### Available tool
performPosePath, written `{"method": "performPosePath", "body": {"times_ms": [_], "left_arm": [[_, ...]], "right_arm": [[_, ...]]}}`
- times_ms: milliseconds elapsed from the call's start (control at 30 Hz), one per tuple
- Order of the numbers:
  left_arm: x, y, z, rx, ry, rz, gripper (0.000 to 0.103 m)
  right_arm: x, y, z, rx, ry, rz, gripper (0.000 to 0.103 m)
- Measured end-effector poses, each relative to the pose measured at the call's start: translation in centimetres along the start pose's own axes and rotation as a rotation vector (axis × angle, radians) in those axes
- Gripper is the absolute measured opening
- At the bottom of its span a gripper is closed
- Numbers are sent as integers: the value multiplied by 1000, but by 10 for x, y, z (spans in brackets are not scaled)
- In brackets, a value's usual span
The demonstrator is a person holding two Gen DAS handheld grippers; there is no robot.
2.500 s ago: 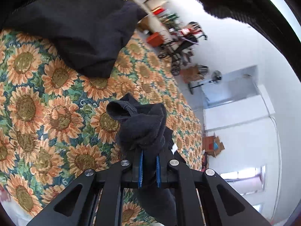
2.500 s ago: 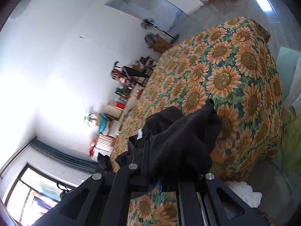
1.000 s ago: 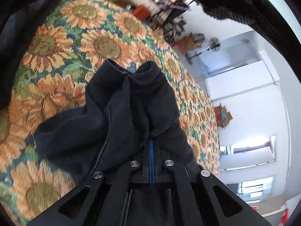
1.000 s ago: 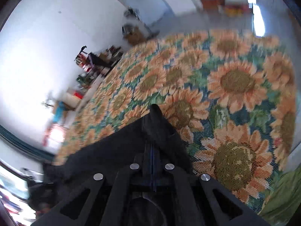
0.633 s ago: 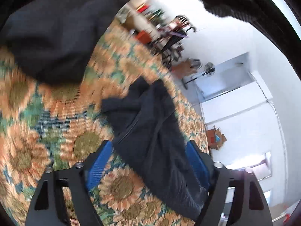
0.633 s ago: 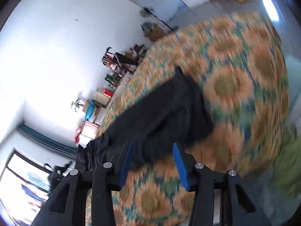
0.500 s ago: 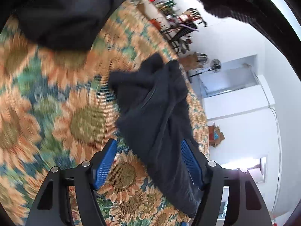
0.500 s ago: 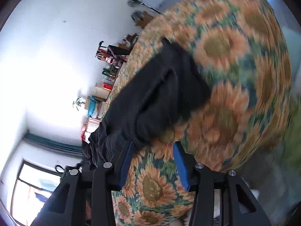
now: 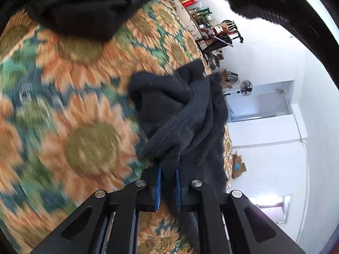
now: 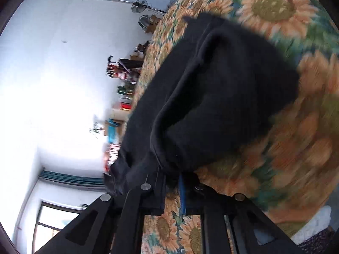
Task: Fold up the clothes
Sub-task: 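Lower the folded T-shirt onto the bedspread and open both grippers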
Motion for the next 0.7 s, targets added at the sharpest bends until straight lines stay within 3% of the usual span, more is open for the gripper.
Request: {"method": "performPosePath", "body": {"times_ms": [100,200,233,267,333,400,433,467,500,533,567,600,667,700], "left_arm": [[-7,3,0,-17,3,-22,11],[-4,-8,13,-90,-2,-108,12],[-2,-11,18,-88,18,-122,18],[0,-9,21,-68,41,-123,25],[16,-6,31,-9,56,-60,33],[43,-3,33,6,-4,-34,49],[61,-3,30,4,-74,-41,64],[71,-6,27,-11,-116,-49,66],[71,-18,22,-77,-110,-88,65],[71,-31,17,-145,-102,-129,47],[66,-38,16,-214,-64,-207,14],[52,-49,13,-242,-28,-258,5],[23,-70,4,-294,43,-358,3],[9,-77,2,-303,66,-389,3]], "right_arm": [[9,-12,5,-40,24,-25,8],[9,-5,11,18,2,20,8],[7,-1,13,37,16,23,13],[6,3,14,48,32,25,25],[8,6,18,35,75,23,46],[23,20,18,101,63,14,46],[32,28,18,148,45,14,45],[42,37,18,195,26,15,43],[51,47,15,247,-1,26,42],[59,60,6,302,-41,60,39],[63,69,-4,334,-78,106,31],[65,76,-20,359,-119,187,30],[53,81,-52,366,-113,318,18],[42,83,-67,367,-92,370,17]]}}
Point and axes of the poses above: each gripper's, at about its wrist camera, not at the fingertips, and x roughly against the way its jaws point, y to its left, z to its underside, the point moved 8 cm from there along -x, roughly the way its jaws point, and after that the axes turned 11 degrees about y, right-handed, at the moved point
